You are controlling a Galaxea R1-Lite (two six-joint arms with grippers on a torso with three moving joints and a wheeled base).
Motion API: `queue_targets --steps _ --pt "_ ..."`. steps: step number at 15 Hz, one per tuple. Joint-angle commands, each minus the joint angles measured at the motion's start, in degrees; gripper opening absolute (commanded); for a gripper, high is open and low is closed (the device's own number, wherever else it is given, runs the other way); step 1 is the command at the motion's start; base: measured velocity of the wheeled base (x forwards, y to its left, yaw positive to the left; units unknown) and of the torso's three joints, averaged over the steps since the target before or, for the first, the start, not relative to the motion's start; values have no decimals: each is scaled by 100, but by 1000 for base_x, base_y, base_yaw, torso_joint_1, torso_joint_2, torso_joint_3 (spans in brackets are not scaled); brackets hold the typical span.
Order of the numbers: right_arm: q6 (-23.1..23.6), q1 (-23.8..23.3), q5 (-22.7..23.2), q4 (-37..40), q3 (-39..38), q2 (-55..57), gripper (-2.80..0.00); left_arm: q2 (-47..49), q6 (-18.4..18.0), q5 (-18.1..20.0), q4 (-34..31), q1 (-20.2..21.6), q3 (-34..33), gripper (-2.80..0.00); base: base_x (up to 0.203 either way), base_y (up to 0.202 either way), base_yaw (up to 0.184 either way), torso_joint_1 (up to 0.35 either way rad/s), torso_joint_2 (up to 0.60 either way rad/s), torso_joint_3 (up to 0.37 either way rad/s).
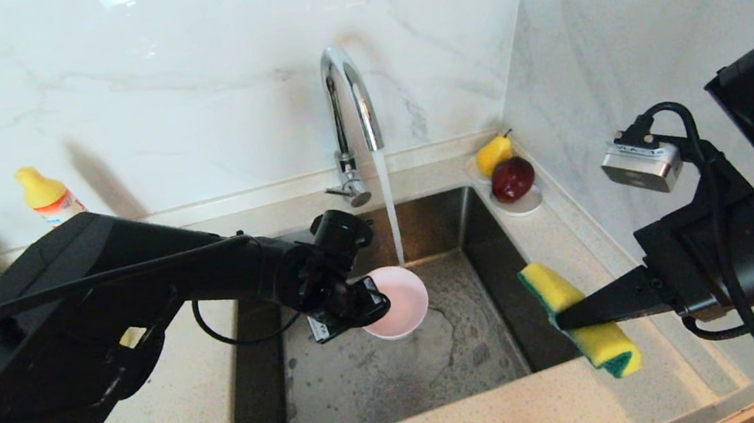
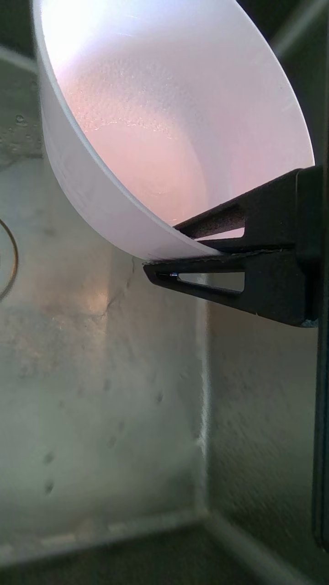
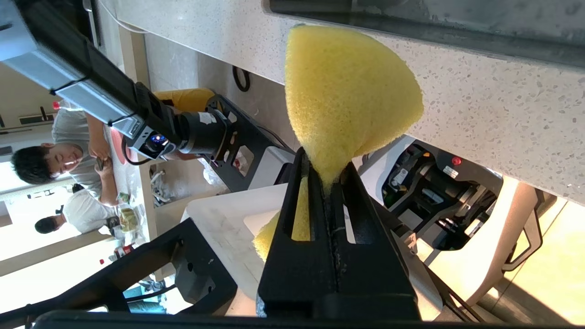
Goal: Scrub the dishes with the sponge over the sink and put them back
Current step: Wash the bowl
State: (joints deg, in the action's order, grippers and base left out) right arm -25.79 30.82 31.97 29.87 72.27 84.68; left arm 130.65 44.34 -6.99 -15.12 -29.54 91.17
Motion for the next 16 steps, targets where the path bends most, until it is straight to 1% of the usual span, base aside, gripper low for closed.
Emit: queue_targets --steps 1,2,5,8,11,14,16 --pt "-14 3 20 19 -2 -4 -280 218 88 -6 -16 1 280 -280 0 0 0 0 0 0" --pt "-23 3 20 19 -2 -4 -280 326 111 -21 -33 4 429 -280 0 0 0 0 0 0" --pt "-14 3 20 10 -63 -4 -280 637 260 -36 -390 3 907 -280 0 0 0 0 0 0" --pt "-14 3 20 10 -85 -44 -280 750 387 -39 -489 3 1292 -280 0 0 0 0 0 0" --pt "-14 3 20 -122 -160 -48 -280 751 400 -31 -650 1 1404 -280 0 0 0 0 0 0" --pt "-14 3 14 -157 -160 -30 -280 735 409 -22 -668 8 1396 -280 0 0 0 0 0 0" --pt "-14 3 11 -174 -160 -13 -280 725 482 -5 -789 4 1401 -280 0 0 0 0 0 0"
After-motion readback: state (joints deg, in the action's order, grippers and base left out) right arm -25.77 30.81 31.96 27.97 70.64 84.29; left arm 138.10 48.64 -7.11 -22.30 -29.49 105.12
